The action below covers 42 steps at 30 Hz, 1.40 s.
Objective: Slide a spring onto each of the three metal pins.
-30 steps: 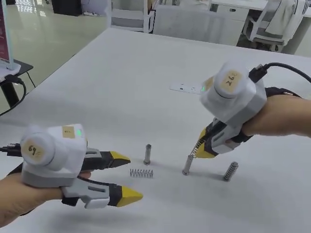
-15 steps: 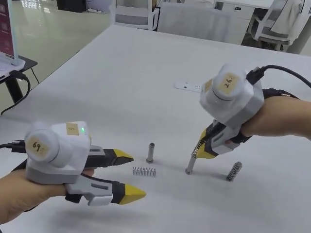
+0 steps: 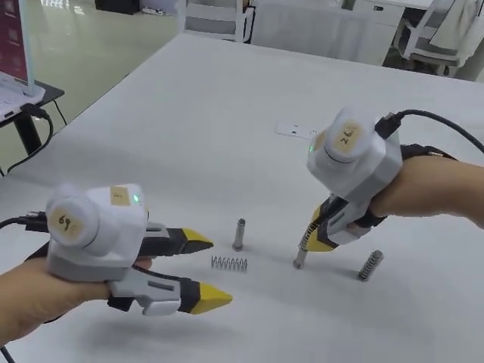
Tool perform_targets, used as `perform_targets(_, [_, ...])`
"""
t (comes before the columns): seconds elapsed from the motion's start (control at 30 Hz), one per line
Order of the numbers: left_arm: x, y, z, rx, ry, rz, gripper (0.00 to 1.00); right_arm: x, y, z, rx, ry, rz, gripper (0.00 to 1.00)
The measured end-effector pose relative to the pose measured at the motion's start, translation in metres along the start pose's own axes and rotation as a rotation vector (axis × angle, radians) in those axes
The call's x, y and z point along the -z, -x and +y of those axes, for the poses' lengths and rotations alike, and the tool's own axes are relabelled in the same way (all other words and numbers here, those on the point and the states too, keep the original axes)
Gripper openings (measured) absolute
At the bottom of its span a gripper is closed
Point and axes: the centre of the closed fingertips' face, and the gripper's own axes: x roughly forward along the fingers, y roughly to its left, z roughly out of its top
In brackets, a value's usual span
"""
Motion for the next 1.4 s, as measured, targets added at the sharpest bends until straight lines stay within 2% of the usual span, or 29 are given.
perform_targets(0.6, [0.002, 0.0, 0.001, -0.003, 0.003, 0.004, 0.42, 0.01, -0.026, 0.001, -0.025, -0.033, 0.019, 0.09])
perform_targets(1.23, [0.003, -0.001, 0.001, -0.002, 0.006, 0.005, 0.42, 0.015, -0.035, 0.0, -0.029, -0.053, 0.026, 0.09])
perform_targets(1.4, [0.003, -0.001, 0.001, -0.003, 0.005, 0.005, 0.42, 0.016, -0.035, 0.0, -0.024, -0.056, 0.03, 0.13])
